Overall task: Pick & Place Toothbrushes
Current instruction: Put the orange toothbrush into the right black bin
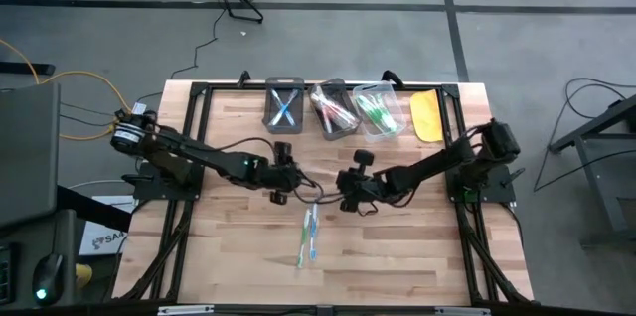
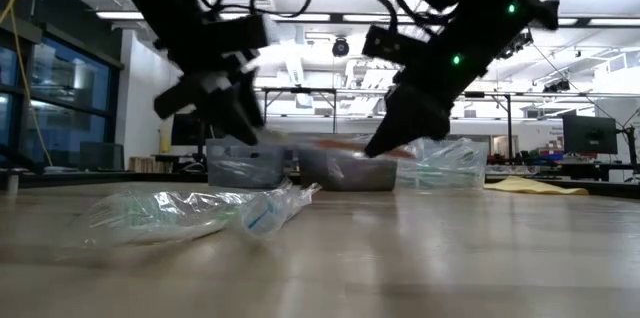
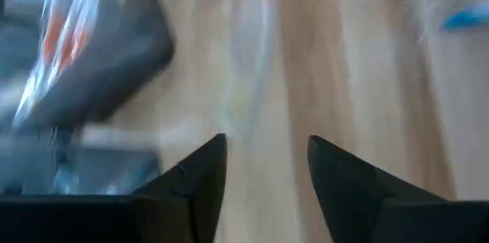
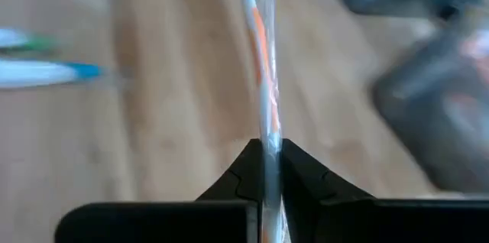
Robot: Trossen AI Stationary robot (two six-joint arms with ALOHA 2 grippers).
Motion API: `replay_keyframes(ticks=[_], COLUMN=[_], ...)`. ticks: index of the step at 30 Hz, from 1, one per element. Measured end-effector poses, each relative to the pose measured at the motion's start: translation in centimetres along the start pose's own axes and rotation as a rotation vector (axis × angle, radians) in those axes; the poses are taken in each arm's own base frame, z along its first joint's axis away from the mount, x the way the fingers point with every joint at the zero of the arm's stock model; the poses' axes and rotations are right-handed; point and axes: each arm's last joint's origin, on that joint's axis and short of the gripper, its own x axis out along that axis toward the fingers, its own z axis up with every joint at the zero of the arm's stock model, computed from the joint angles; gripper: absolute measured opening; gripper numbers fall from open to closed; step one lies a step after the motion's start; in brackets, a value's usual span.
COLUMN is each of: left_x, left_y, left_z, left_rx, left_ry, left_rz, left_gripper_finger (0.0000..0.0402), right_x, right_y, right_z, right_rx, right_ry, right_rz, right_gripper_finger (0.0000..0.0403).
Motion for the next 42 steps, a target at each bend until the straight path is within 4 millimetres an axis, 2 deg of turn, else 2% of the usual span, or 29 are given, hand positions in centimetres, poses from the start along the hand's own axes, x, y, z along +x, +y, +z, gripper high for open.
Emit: replay_keyframes(ticks=[3,8,15,20,23,26,33,42], left_x=[-1.4,-3.6,-4.3,-4.4,-4.4,-4.3,-4.3,-4.3], left_y=[0.7,1.8,2.0,2.0,2.0,2.0,2.0,2.0], left_z=[-0.8,-1.7,-2.8,-3.0,-3.0,-2.8,-2.9,-2.8], left_rx=[-0.053,-0.150,-0.204,-0.215,-0.219,-0.227,-0.241,-0.242], left_ry=[0.049,0.088,0.165,0.187,0.182,0.171,0.172,0.171], left_rz=[0.013,0.026,0.027,0.028,0.028,0.029,0.030,0.030], left_gripper_finger=[0.0193,0.0196,0.0186,0.0186,0.0186,0.0186,0.0186,0.0186], right_x=[-0.9,-2.5,-0.6,0.2,0.5,1.5,3.6,3.8], right_y=[-2.0,-6.8,-14.2,-17.6,-18.6,-18.5,-19.3,-20.8], right_z=[0.7,2.4,3.6,3.8,3.8,3.6,2.5,3.0], right_rx=[0.067,0.192,0.385,0.407,0.417,0.388,0.378,0.436], right_ry=[-0.004,0.004,0.055,0.057,0.052,0.061,0.110,0.058], right_rz=[-0.080,-0.145,-0.075,-0.008,0.053,0.098,0.072,0.092], right_gripper_finger=[0.0017,0.0016,0.0016,0.0016,0.0016,0.0016,0.0016,0.0016])
